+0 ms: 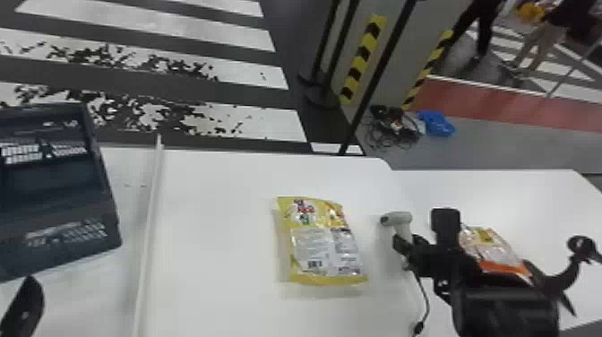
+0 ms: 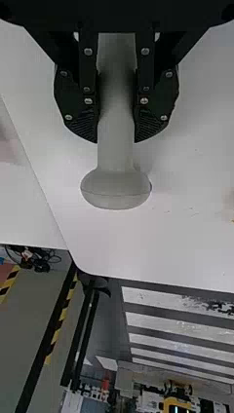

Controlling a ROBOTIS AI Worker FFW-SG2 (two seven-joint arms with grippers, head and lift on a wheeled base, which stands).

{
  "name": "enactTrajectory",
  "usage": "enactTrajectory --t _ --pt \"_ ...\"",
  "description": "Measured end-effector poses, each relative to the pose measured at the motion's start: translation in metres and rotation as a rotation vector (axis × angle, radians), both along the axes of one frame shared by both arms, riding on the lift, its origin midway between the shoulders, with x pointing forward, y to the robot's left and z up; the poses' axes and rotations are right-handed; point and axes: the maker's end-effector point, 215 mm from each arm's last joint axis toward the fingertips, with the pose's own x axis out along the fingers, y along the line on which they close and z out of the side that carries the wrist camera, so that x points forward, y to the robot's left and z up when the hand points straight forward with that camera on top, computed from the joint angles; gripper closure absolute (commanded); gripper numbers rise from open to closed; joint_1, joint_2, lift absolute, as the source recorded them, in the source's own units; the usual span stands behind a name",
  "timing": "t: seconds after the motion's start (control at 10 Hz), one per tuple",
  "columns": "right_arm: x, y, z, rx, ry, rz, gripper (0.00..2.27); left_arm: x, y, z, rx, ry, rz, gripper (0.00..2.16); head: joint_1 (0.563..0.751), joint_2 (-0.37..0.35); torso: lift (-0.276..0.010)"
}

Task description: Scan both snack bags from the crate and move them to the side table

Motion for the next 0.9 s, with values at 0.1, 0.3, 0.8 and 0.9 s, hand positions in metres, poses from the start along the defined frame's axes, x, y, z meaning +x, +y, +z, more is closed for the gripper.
enactTrajectory --t 0.1,0.3,0.8,0.9 --pt "0.0 -0.002 0.001 -0.004 -0.005 -0.007 1.27 0.0 0.0 0.0 0.0 0.0 0.0 0.08 0.695 -0.35 -0.099" --pt "0.001 -0.002 0.002 -0.008 -0.014 -0.013 0.19 0.0 0.0 0.0 -0.001 0.0 0.0 0.08 0.695 -0.35 -0.099" --pt "-0.01 -0.012 0.026 -0.014 -0.028 -0.061 0.14 0.0 0.003 0.001 -0.003 -0.001 0.005 0.08 0.695 -0.35 -0.099" --pt "-0.015 -0.006 0.035 0.032 -0.037 -0.062 0.14 0.0 0.003 0.0 -0.004 0.0 0.006 0.08 0.695 -0.35 -0.099"
